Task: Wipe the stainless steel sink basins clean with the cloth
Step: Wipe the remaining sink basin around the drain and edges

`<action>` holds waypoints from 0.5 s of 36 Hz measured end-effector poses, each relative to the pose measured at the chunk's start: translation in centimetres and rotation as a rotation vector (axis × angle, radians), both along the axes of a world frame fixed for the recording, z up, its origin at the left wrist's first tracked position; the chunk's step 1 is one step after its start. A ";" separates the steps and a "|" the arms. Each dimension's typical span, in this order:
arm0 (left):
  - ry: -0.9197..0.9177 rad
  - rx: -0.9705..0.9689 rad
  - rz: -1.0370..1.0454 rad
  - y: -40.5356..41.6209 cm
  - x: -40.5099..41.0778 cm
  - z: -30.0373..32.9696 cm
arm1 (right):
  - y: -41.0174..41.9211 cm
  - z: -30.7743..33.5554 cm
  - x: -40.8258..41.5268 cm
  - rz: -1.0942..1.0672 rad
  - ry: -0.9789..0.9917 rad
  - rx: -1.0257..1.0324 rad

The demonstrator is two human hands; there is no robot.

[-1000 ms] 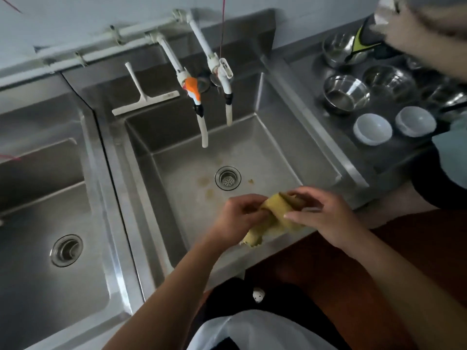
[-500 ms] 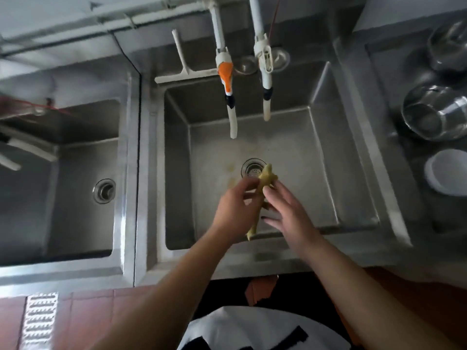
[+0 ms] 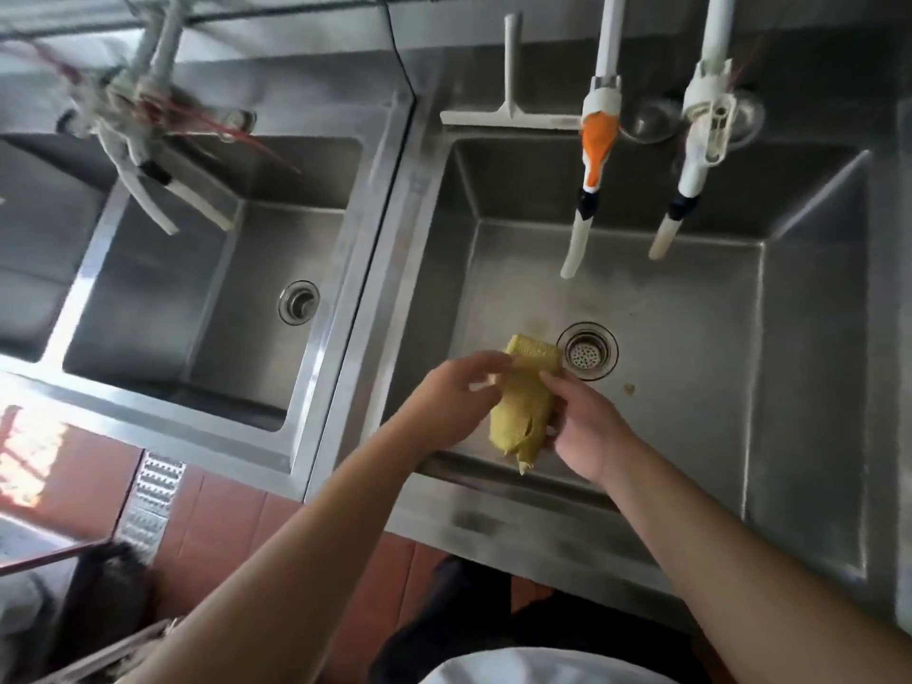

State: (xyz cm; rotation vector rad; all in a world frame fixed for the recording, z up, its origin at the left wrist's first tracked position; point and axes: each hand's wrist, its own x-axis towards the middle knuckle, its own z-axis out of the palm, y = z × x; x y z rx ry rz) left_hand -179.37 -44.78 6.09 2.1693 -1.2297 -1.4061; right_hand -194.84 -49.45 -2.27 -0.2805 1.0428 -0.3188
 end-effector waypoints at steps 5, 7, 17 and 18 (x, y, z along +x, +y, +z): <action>-0.544 -0.127 -0.033 -2.4 7.5 -4.0 | -2.3 -3.9 1.1 0.003 0.042 0.058; -0.663 -0.090 -0.034 -3.7 10.7 -6.2 | -3.6 -5.7 2.0 0.023 0.132 0.026; -0.827 -0.209 -0.224 -7.4 18.5 -12.6 | -13.0 -11.5 9.8 0.144 0.602 -0.310; -0.832 -0.227 -0.212 -7.2 18.4 -12.8 | -14.0 -11.8 10.5 0.186 0.616 -0.343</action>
